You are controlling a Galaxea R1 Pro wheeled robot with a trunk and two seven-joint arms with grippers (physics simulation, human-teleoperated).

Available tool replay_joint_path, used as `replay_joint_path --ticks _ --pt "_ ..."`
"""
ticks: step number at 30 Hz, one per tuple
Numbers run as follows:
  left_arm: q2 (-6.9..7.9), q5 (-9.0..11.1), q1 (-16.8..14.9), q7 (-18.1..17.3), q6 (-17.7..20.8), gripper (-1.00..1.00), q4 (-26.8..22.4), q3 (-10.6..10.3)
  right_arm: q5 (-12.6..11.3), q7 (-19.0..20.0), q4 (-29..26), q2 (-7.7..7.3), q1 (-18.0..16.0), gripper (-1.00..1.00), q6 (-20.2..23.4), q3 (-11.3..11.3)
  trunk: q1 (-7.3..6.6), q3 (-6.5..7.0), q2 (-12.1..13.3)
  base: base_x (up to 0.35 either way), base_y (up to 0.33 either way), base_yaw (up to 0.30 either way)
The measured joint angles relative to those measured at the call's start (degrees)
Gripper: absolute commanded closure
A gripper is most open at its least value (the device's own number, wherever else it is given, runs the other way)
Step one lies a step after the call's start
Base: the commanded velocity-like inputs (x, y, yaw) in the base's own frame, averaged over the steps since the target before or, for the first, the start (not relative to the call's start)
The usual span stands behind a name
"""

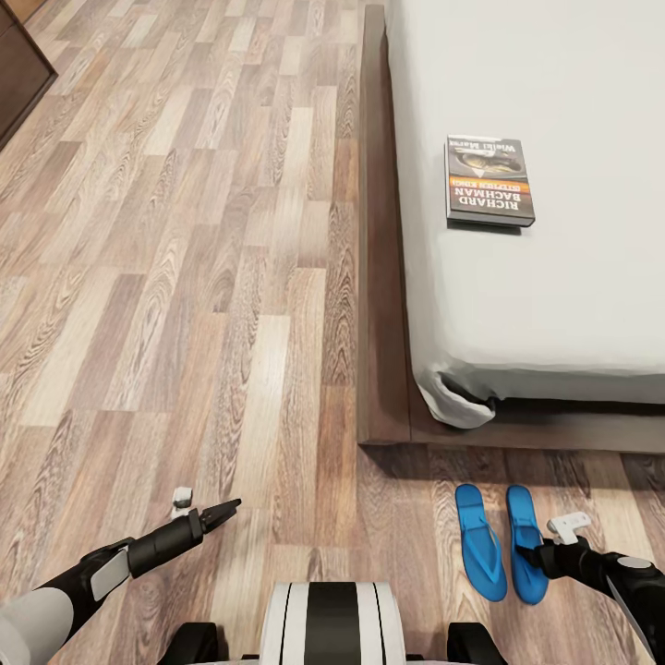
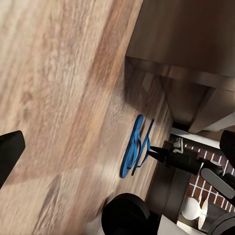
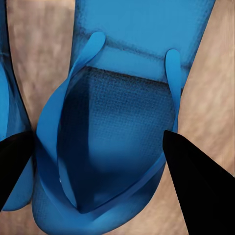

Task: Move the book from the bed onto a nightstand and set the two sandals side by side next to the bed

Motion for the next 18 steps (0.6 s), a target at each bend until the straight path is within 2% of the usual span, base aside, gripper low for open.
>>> replay_joint_path --ticks 6,18 --pt "0.0 0.01 0.0 0.0 0.0 -1.0 0.0 0.0 0.0 0.03 -0.29 0.0 0.0 1.0 -2.5 -0.08 0.0 0.0 0.0 0.0 0.0 0.0" --pt "0.0 0.01 0.0 0.0 0.0 -1.0 0.0 -0.02 0.01 0.07 -0.03 0.0 0.01 1.0 -2.8 -0.02 0.03 -0.22 -0.01 0.0 0.0 0.0"
